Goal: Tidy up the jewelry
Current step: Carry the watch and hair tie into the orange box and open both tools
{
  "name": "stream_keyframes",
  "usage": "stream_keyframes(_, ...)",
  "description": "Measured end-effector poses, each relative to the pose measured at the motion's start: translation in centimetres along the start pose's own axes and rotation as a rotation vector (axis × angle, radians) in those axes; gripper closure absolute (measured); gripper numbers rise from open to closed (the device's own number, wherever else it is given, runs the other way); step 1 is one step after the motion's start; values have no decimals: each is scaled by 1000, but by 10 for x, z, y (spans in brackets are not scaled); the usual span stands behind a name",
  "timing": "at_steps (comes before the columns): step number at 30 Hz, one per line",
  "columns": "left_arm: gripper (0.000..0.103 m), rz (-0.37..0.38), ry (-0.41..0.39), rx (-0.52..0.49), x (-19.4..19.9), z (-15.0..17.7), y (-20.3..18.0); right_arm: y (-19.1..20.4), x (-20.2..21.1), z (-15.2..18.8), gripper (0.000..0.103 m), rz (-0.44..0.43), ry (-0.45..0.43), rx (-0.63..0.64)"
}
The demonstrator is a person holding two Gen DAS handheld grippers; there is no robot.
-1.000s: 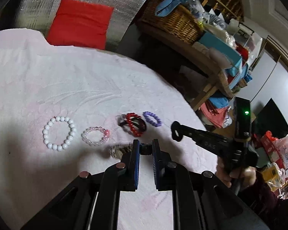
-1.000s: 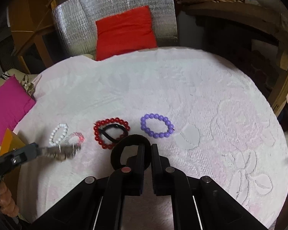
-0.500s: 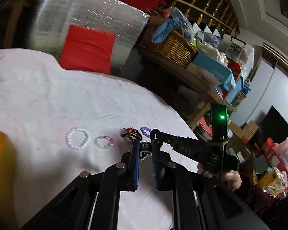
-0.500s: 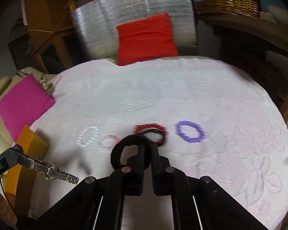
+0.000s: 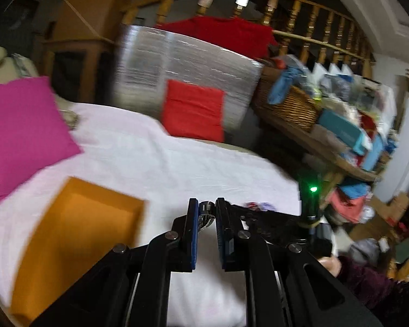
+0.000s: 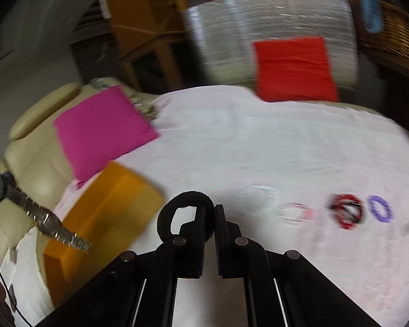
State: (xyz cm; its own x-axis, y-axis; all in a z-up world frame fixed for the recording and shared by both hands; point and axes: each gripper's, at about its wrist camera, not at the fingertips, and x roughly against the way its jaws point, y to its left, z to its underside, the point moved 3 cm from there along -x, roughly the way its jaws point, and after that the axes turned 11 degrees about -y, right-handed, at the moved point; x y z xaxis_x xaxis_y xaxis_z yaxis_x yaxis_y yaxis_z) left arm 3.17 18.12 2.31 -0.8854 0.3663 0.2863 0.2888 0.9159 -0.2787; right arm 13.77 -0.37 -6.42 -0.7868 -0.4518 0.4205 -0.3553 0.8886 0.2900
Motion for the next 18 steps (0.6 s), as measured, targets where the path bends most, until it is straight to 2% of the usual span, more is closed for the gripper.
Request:
stream_keyframes(5, 91, -139, 32, 19, 28, 14, 51, 70, -26, 6, 96, -117, 41, 73)
stream_keyframes(9, 91, -260, 119, 42, 29, 47, 91, 116, -55, 16, 96, -169, 92, 114)
stream_keyframes(14, 90, -331, 237, 60, 14, 86, 113, 143, -101, 34, 94, -116, 217, 152)
stream_keyframes(16, 90, -340, 266, 68, 10, 96, 117, 140, -112, 36, 92, -99, 261, 141)
stream_keyframes(18, 90, -350, 276, 58, 8, 101, 116, 133, -116, 34, 92, -86, 267, 123)
